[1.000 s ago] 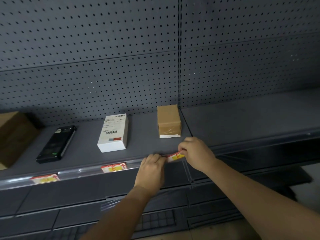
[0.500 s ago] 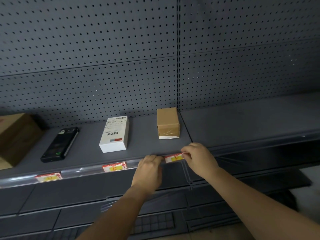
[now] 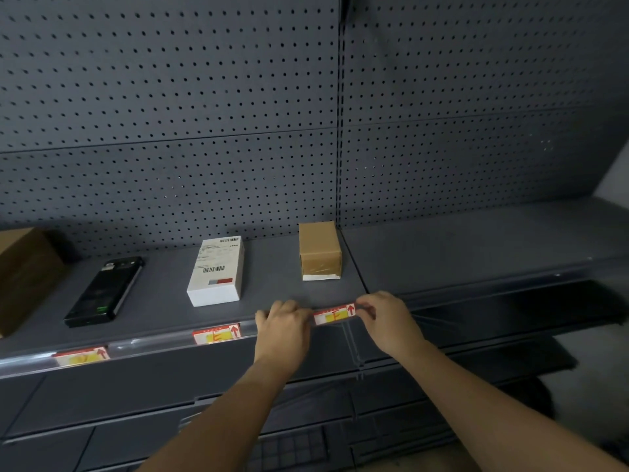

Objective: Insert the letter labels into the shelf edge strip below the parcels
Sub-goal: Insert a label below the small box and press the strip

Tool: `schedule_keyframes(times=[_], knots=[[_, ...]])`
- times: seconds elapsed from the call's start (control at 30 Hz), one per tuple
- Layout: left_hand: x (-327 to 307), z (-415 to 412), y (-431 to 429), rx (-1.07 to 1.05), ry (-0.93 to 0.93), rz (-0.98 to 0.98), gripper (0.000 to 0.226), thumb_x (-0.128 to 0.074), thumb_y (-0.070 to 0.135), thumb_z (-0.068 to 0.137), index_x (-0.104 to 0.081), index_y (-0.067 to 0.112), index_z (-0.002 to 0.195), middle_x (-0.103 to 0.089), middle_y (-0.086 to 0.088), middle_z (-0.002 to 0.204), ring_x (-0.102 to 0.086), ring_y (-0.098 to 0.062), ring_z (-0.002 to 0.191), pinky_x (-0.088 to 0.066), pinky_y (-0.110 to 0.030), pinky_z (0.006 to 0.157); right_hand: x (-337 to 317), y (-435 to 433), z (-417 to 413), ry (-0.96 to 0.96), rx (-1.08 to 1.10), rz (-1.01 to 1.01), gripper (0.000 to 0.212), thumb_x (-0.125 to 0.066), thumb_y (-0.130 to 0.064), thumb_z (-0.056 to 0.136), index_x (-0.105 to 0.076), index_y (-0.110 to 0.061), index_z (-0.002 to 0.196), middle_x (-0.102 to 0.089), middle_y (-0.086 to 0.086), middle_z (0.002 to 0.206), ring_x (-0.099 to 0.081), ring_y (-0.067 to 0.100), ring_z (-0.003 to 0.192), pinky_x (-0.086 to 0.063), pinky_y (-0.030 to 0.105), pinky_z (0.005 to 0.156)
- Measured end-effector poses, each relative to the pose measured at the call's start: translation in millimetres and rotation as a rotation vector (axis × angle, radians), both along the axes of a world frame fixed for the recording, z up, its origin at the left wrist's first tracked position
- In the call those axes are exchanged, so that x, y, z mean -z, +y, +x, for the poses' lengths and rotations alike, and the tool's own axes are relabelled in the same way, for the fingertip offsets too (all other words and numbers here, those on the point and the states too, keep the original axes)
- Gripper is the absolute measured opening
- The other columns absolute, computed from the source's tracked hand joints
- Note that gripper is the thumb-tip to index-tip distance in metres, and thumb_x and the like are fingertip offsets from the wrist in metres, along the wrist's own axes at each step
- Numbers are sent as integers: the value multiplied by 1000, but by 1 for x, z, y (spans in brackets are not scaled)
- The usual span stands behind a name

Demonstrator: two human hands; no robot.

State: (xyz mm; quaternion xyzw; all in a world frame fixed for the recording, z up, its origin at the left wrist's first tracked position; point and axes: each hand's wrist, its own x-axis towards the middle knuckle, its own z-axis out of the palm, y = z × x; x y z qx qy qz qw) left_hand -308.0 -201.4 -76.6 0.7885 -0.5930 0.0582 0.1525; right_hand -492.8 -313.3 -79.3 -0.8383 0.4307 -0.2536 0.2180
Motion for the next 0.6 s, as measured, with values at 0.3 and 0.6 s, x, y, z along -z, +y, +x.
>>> schedule_keyframes(times=[0.3, 0.6], knots=[[7, 4, -14, 48, -70, -19, 21, -55, 28, 95, -68, 32, 112, -63, 5, 107, -52, -21, 102, -34, -41, 88, 9, -5, 11, 37, -7, -47, 22, -60, -22, 94, -67, -19, 115, -64, 0, 105, -60, 14, 94, -54, 32, 84], [18, -6, -22, -47, -72, -54, 16, -61, 31, 92, -72, 33, 103, -64, 8, 101, -52, -20, 98, -34, -40, 83, 10, -23, 7, 29, -101, -25, 14, -63, -19, 92, -69, -18, 104, -61, -4, 98, -58, 8, 86, -53, 26, 79]])
